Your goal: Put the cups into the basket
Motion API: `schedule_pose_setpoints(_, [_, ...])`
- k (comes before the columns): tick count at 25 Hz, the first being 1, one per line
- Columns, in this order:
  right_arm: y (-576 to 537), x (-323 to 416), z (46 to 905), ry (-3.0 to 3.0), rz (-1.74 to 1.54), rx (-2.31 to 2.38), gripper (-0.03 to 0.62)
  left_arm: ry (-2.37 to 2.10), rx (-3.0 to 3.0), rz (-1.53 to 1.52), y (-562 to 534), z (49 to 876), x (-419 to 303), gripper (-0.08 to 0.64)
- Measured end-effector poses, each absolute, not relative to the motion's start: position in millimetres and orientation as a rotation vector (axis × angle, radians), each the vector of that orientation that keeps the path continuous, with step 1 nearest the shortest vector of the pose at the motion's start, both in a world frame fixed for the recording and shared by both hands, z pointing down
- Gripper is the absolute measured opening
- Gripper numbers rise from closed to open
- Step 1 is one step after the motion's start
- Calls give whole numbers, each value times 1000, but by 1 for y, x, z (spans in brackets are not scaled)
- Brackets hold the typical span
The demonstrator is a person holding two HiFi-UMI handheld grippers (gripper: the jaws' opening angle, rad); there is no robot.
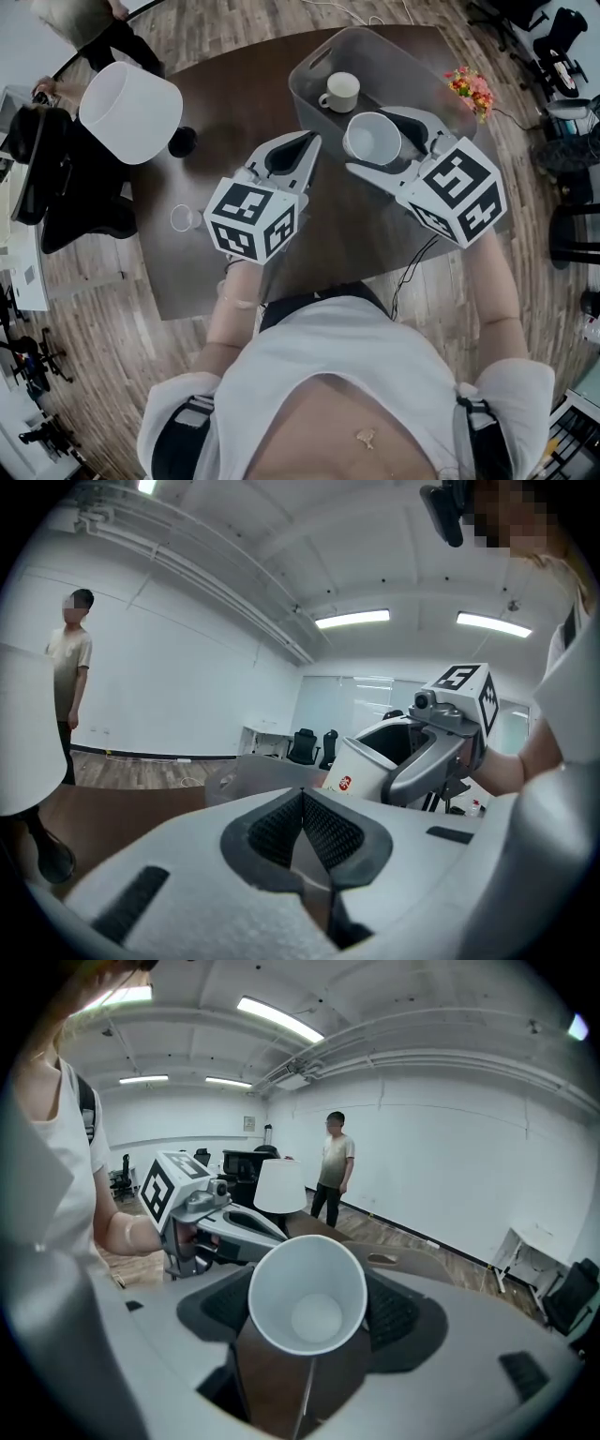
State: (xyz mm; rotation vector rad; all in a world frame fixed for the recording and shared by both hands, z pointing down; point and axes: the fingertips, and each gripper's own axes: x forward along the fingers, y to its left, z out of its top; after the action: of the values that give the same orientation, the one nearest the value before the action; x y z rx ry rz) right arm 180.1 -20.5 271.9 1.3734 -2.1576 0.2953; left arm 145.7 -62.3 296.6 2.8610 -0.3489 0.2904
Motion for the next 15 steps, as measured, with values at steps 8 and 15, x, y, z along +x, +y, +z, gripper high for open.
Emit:
schedule_pose_setpoints(8, [-31,203,278,-2171,312,1388,364,-380,2849,299,-68,307,160,11])
schedule_pose_setpoints(15, [-47,247,288,-2180,341,1384,364,-449,2818,300,-82,317,183,12])
